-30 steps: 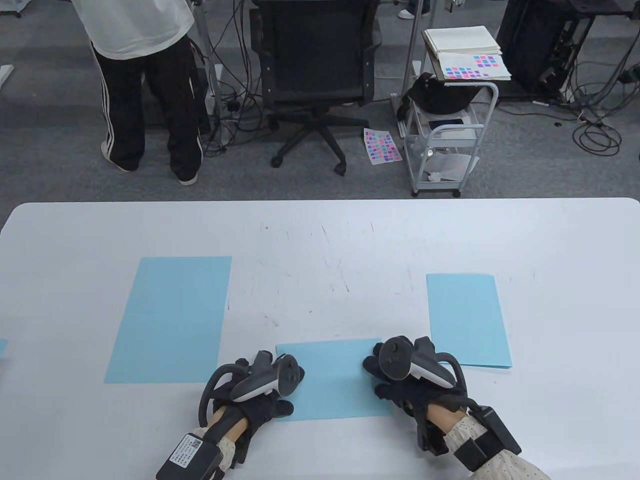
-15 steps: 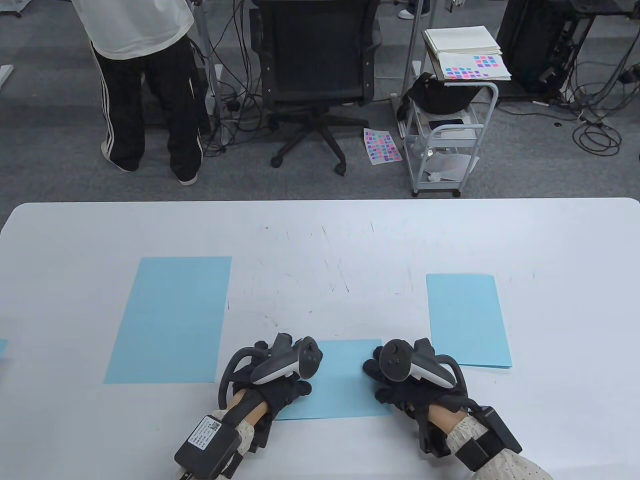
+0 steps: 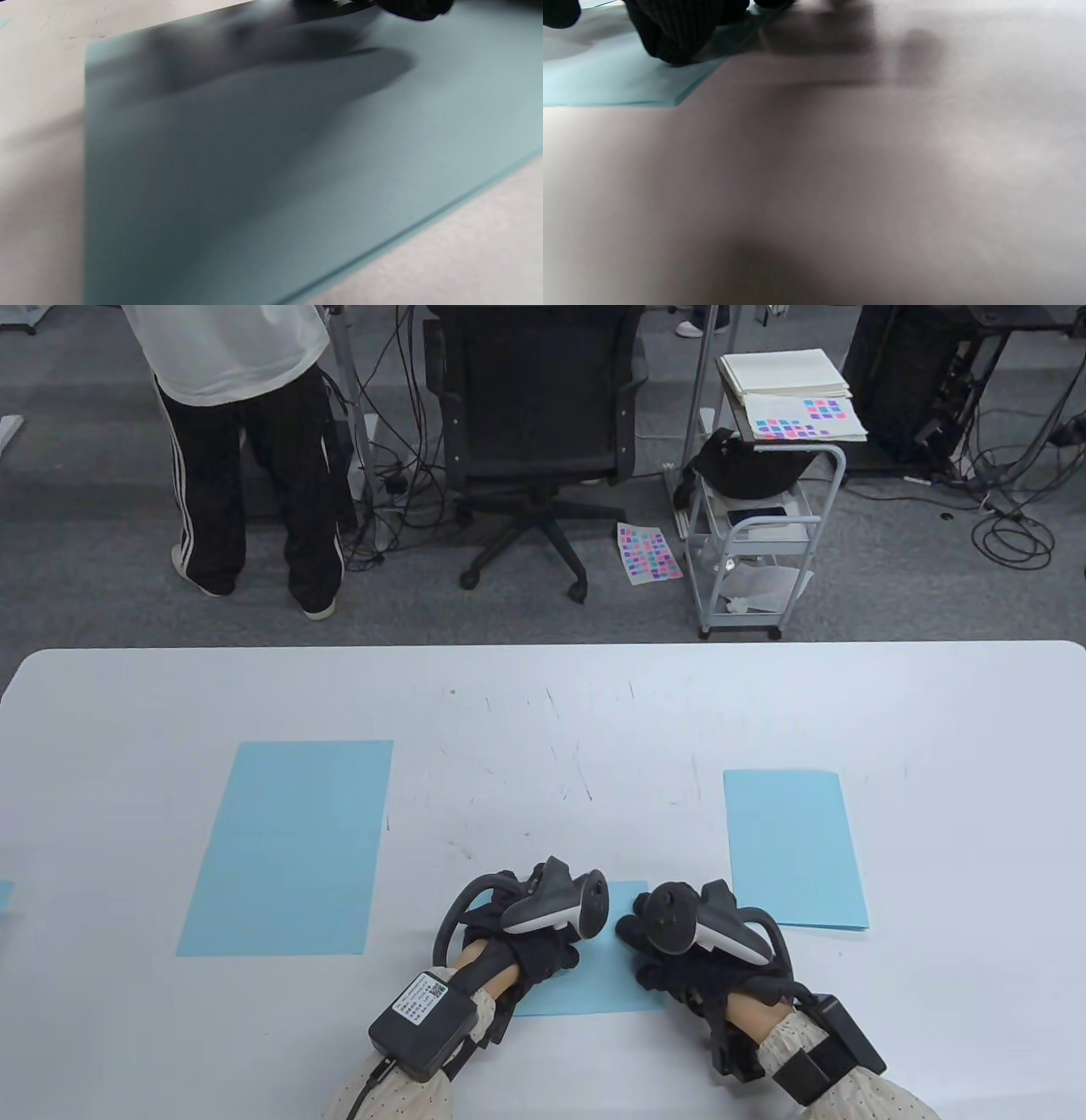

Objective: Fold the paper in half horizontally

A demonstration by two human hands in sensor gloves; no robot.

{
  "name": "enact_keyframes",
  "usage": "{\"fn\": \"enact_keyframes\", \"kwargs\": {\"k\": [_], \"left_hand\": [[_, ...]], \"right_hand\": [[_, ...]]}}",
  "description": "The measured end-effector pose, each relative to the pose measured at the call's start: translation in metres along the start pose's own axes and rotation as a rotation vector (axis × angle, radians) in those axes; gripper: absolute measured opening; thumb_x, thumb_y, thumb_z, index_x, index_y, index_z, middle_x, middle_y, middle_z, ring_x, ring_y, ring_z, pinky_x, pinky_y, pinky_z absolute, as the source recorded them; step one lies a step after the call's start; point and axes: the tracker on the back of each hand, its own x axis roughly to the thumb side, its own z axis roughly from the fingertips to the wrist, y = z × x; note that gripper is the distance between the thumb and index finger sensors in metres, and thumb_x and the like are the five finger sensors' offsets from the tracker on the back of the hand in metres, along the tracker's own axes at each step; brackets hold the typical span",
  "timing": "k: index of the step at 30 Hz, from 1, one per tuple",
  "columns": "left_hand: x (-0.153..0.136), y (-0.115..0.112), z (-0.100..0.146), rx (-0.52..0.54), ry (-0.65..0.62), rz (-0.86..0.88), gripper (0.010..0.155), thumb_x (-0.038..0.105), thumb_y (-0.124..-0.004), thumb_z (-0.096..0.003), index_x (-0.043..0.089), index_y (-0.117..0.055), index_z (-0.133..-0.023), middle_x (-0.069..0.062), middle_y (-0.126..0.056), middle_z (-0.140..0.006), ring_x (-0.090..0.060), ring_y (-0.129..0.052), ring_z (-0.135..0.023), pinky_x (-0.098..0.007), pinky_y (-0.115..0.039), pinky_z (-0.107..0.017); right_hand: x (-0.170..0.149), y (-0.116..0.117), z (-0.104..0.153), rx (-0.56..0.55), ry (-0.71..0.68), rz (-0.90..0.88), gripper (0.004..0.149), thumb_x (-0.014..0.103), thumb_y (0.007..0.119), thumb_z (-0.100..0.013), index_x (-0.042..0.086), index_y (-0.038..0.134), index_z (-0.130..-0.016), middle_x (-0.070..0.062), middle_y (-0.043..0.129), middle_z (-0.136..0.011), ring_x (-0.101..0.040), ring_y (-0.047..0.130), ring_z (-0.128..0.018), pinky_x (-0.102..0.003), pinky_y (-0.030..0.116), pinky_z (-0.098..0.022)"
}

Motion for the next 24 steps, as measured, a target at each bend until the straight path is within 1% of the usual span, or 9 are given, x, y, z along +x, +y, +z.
{"fn": "enact_keyframes", "kwargs": {"k": [8, 14, 24], "left_hand": [[-0.016, -0.008, 0.001, 0.004, 0.028, 0.003, 0.066, 0.055, -0.067, -0.0395, 0.064, -0.037, -0.097, 0.038, -0.031, -0.114, -0.01, -0.022, -0.117, -0.051, -0.033, -0.089], [-0.03, -0.018, 0.003, -0.01, 0.04, 0.068, 0.067, 0.057, -0.066, -0.0387, 0.065, -0.034, -0.096, 0.039, -0.027, -0.113, -0.009, -0.02, -0.116, -0.05, -0.033, -0.089], [-0.05, -0.03, 0.009, -0.039, 0.096, 0.154, 0.067, 0.058, -0.066, -0.0384, 0.067, -0.031, -0.095, 0.041, -0.023, -0.111, -0.008, -0.019, -0.116, -0.05, -0.032, -0.09]], "right_hand": [[0.0, 0.0, 0.0, 0.004, 0.006, 0.004, 0.065, 0.044, 0.073, -0.046, 0.045, 0.043, -0.103, 0.016, 0.028, -0.118, -0.03, 0.013, -0.109, -0.065, 0.009, -0.073], [0.0, 0.0, 0.0, 0.009, 0.008, -0.002, 0.065, 0.044, 0.073, -0.045, 0.045, 0.043, -0.103, 0.017, 0.027, -0.117, -0.03, 0.013, -0.109, -0.065, 0.009, -0.073], [0.0, 0.0, 0.0, 0.009, 0.011, 0.005, 0.065, 0.044, 0.073, -0.046, 0.045, 0.042, -0.103, 0.017, 0.028, -0.117, -0.03, 0.014, -0.109, -0.065, 0.01, -0.074]]}}
